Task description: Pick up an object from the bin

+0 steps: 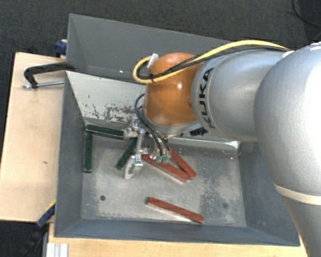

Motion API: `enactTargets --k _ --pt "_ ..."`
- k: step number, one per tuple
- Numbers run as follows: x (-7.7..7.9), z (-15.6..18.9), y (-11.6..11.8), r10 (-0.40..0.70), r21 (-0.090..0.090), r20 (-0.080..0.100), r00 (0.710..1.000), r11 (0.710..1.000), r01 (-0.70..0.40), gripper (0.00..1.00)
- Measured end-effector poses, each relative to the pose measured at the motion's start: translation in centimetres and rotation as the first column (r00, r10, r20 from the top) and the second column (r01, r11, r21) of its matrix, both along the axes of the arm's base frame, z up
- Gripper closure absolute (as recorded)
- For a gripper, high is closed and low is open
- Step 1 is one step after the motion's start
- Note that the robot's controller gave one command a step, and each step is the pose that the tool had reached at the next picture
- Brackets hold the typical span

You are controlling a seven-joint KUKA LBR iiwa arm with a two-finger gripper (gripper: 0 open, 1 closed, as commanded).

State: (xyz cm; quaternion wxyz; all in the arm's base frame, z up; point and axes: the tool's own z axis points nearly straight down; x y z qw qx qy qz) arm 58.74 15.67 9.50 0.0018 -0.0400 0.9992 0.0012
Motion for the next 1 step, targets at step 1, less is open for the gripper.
enactTargets --k 1 --pt "1.33 -1.74 0.43 -0.034 0.001 -0.001 0.999 0.999 0.034 1.00"
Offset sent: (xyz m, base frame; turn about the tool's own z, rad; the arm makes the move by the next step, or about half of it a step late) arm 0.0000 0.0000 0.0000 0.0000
